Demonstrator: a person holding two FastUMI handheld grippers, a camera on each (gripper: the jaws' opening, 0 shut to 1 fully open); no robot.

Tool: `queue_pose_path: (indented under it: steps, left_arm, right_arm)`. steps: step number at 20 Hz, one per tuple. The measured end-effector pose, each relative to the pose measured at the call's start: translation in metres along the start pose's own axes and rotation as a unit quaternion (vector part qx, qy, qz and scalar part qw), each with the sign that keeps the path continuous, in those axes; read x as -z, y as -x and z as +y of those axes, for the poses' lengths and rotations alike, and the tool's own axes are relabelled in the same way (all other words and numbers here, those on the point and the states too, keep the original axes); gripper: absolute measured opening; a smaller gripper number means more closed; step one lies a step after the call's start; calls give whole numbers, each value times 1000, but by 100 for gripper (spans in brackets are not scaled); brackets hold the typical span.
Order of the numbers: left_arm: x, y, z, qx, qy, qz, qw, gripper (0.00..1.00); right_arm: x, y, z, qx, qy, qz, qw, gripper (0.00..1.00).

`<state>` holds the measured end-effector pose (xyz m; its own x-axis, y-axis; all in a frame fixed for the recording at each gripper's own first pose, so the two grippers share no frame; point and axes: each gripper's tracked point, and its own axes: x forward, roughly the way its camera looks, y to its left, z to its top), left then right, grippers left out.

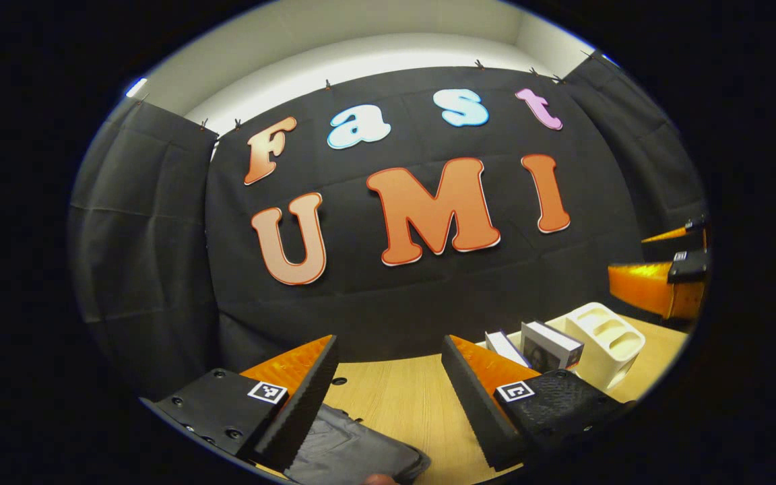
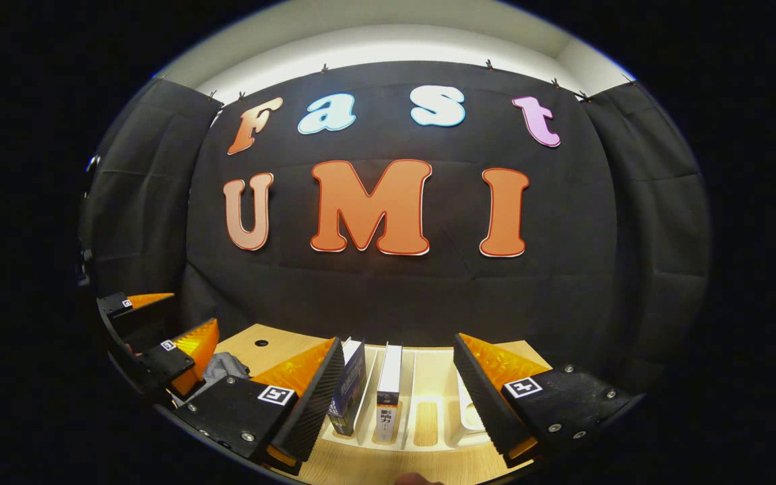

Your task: Open the schoolbag, grab two books from the bookshelf and put them into the schoolbag.

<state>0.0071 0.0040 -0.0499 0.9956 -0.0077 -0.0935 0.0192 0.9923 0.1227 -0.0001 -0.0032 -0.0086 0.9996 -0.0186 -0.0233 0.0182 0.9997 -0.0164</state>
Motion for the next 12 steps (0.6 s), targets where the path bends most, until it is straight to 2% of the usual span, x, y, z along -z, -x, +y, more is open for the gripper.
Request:
queue_pose_path:
  steps: [6, 12]
  left_arm:
    - [66, 8, 1, 0, -70, 55, 996, 96]
    - [150, 29, -2, 5, -167, 125, 978, 96]
  right_arm:
    - [7, -6, -10, 3, 5, 7, 1000, 97]
    - [16, -7, -14, -17, 13, 9, 1000, 97]
